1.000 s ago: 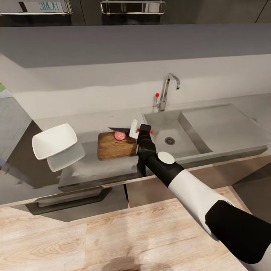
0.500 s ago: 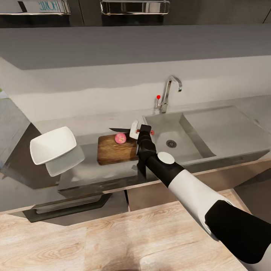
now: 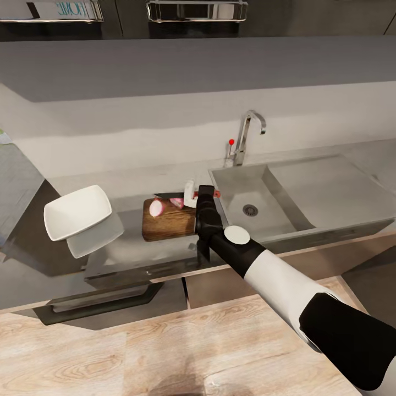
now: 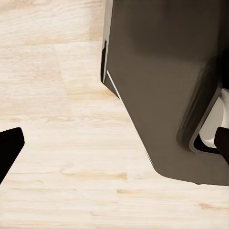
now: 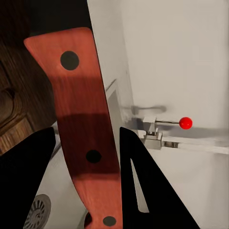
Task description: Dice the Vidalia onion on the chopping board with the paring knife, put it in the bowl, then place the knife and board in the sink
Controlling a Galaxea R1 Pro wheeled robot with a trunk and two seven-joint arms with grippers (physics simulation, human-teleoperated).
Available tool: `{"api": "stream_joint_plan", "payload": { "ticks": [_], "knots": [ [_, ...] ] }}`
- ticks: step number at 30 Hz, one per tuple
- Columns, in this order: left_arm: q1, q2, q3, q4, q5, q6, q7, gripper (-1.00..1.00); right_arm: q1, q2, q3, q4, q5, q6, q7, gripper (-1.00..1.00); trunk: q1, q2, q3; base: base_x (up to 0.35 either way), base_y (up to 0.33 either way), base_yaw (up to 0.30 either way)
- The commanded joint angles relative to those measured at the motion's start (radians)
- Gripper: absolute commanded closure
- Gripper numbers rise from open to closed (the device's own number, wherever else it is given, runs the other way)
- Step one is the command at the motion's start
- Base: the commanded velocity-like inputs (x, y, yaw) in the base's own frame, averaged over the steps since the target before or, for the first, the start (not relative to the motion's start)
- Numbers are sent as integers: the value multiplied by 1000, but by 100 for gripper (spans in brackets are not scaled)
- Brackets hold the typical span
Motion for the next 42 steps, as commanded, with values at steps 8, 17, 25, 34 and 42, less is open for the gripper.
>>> {"api": "stream_joint_plan", "payload": {
  "ticks": [8, 17, 25, 34, 42],
  "knots": [
    [-1, 0, -8, 4, 10, -6, -5, -100, -1, 0, 3, 48, -10, 7, 9, 100, 1, -1, -2, 0, 0, 0],
    [-1, 0, -8, 4, 10, -6, -5, -100, -1, 0, 3, 48, -10, 7, 9, 100, 1, -1, -2, 0, 0, 0],
    [-1, 0, -8, 4, 10, -6, -5, -100, -1, 0, 3, 48, -10, 7, 9, 100, 1, -1, -2, 0, 0, 0],
    [-1, 0, -8, 4, 10, -6, -5, -100, -1, 0, 3, 48, -10, 7, 9, 100, 1, -1, -2, 0, 0, 0],
    [-1, 0, -8, 4, 10, -6, -5, -100, -1, 0, 4, 49, -10, 6, 9, 100, 1, -1, -2, 0, 0, 0]
  ]
}}
